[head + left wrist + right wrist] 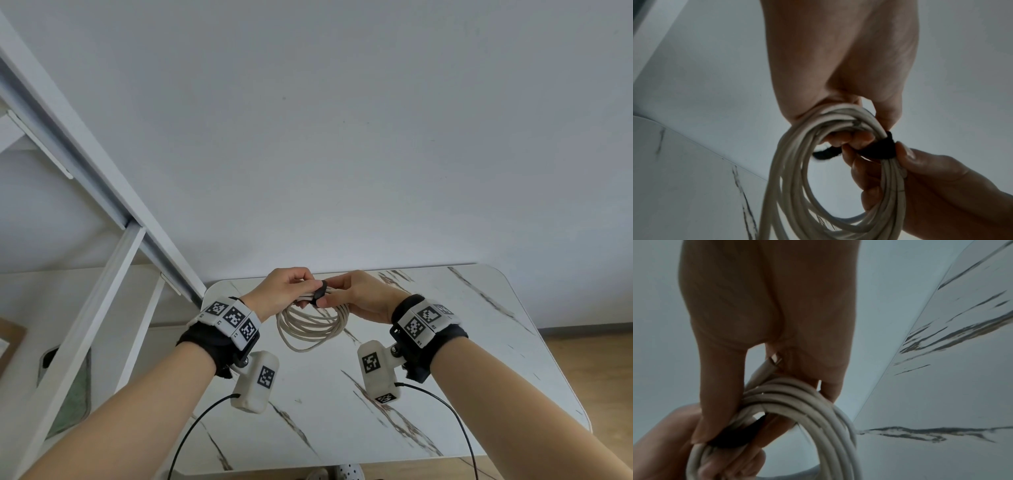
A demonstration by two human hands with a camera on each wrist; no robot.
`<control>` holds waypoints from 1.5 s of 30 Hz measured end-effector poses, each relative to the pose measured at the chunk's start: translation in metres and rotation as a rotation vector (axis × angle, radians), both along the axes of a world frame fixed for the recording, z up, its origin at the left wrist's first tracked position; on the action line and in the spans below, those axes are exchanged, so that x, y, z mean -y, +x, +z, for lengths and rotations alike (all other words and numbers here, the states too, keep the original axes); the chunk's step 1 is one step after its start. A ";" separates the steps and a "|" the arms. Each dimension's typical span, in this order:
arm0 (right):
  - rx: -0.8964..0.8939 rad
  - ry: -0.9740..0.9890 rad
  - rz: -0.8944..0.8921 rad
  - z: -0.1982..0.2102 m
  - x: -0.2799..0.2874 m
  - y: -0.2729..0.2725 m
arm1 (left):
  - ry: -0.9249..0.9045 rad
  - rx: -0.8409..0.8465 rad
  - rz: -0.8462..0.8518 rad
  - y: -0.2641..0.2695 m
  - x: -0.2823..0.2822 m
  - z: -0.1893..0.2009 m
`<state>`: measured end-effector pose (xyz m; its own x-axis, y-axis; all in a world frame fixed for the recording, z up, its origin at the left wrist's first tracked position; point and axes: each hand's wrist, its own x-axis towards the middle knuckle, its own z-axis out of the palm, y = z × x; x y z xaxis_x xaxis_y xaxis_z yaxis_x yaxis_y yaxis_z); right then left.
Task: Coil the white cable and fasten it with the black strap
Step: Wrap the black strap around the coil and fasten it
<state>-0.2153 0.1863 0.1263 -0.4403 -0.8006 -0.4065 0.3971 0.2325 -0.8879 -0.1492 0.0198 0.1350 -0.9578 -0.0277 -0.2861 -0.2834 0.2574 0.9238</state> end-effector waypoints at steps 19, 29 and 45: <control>-0.170 -0.139 -0.405 0.002 0.008 0.002 | 0.100 0.057 0.193 -0.011 0.001 0.003; -0.239 -0.109 -0.400 0.008 0.010 -0.002 | 0.122 0.084 0.148 -0.013 0.003 0.009; -0.358 -0.017 -0.426 0.020 0.009 -0.017 | 0.165 0.043 0.089 -0.015 -0.001 0.001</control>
<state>-0.2324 0.1768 0.1462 -0.8349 -0.5264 -0.1607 0.1258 0.1017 -0.9868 -0.1646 0.0205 0.1359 -0.9405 -0.0608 -0.3343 -0.3383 0.0752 0.9380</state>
